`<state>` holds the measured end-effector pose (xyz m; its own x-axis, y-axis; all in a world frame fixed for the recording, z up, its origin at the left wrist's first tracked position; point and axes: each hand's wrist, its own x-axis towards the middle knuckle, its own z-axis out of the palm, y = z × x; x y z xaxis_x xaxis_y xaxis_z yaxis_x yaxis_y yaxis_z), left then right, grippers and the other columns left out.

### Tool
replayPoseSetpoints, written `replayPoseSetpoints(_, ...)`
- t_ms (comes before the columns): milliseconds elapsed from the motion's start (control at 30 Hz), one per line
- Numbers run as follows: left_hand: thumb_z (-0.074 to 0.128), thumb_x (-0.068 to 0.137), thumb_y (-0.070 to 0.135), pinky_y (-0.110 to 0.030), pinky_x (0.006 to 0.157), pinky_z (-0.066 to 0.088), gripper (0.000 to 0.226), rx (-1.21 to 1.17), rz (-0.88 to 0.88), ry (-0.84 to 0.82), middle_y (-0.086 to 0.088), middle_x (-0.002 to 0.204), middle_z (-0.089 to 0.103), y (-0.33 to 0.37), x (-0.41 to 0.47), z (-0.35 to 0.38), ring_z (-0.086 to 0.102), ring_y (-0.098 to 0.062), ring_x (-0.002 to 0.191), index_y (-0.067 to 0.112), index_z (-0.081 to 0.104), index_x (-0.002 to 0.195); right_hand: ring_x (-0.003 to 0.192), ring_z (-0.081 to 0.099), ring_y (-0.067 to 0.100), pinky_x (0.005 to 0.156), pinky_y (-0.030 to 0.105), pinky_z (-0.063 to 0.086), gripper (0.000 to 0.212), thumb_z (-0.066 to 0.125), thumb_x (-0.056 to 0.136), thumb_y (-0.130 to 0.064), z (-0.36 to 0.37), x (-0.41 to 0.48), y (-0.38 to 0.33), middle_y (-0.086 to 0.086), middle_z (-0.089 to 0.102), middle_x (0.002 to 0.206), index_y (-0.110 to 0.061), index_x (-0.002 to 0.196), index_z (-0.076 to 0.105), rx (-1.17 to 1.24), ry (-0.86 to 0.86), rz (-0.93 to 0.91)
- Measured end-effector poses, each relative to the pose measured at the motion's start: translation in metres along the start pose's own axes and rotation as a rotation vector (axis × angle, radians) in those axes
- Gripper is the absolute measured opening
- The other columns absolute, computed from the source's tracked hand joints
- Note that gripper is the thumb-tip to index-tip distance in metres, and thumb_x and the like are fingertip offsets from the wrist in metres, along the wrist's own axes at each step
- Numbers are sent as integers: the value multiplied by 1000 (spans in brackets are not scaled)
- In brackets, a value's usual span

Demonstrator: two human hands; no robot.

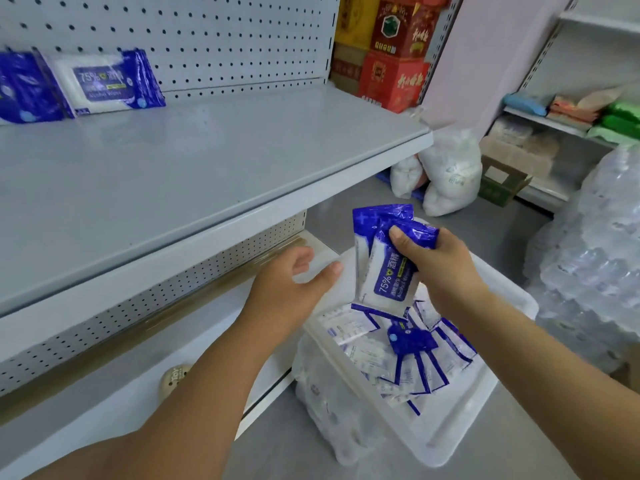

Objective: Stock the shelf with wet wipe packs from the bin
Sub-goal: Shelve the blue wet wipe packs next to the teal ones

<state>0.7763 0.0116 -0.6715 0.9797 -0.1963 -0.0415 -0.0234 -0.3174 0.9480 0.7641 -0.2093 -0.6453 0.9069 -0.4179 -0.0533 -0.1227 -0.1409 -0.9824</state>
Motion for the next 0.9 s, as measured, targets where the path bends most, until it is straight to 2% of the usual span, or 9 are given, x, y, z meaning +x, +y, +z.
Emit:
replayPoseSetpoints(133, 77, 64, 66, -32, 95, 51, 73, -389, -79, -98, 17, 120, 69, 36, -10, -13, 67, -1, 108, 34, 59, 126, 91, 74, 29, 84, 41, 60, 49, 78, 78, -31, 26, -13, -51, 13, 77, 100, -1, 114, 66, 277, -145, -54)
replayPoseSetpoints(233, 75, 85, 35, -42, 93, 56, 40, -518, -117, -126, -1, 108, 76, 57, -9, -35, 73, -20, 102, 19, 65, 120, 94, 73, 30, 86, 42, 61, 40, 74, 88, -24, 58, -10, -78, 17, 76, 105, 1, 118, 65, 394, -188, -42)
replayPoseSetpoints(300, 67, 94, 16, -39, 83, 61, 22, -534, -121, -17, -8, 101, 77, 65, -5, -57, 75, -26, 94, 10, 67, 115, 96, 74, 30, 85, 43, 61, 38, 75, 89, -24, 81, -7, -94, 14, 76, 104, -2, 118, 65, 403, -206, -29)
replayPoseSetpoints(400, 66, 95, 13, -34, 68, 62, 14, -518, -95, 154, -8, 94, 78, 70, 2, -92, 76, -24, 84, 7, 68, 107, 88, 76, 22, 78, 38, 61, 30, 75, 89, -26, 106, -3, -114, 5, 78, 96, -10, 112, 65, 216, -303, -130)
replayPoseSetpoints(500, 70, 92, 13, -33, 64, 62, 10, -552, -28, 336, -7, 90, 78, 74, 4, -124, 76, -22, 80, 8, 68, 100, 90, 76, 23, 85, 41, 62, 34, 80, 84, -23, 124, 4, -133, 4, 78, 97, -12, 112, 64, 66, -409, -254)
replayPoseSetpoints(600, 75, 87, 12, -36, 64, 63, 9, -418, 49, 522, -3, 81, 77, 74, 2, -149, 76, -20, 75, 9, 68, 90, 94, 74, 25, 85, 40, 61, 51, 87, 74, -23, 136, 14, -149, 4, 78, 98, -20, 116, 58, -60, -432, -310)
replayPoseSetpoints(700, 79, 84, 15, -40, 66, 63, 11, -298, 92, 667, 2, 77, 76, 64, 2, -168, 75, -18, 72, 14, 68, 85, 95, 73, 19, 78, 30, 61, 56, 87, 74, -25, 154, 19, -159, 3, 77, 102, -22, 121, 58, -181, -651, -302)
replayPoseSetpoints(800, 81, 81, 23, -33, 64, 60, 15, -121, 102, 857, 6, 81, 75, 48, 1, -180, 72, -8, 68, 21, 67, 83, 82, 68, 16, 69, 21, 56, 44, 84, 78, -22, 179, 26, -159, 14, 74, 104, -15, 116, 64, -294, -794, -251)
replayPoseSetpoints(900, 79, 84, 25, -19, 57, 52, 16, -54, 141, 976, 8, 84, 73, 36, -4, -185, 67, 1, 66, 23, 63, 81, 88, 67, 17, 70, 22, 56, 39, 81, 79, -17, 206, 39, -149, 18, 72, 112, -9, 113, 65, -232, -849, -170)
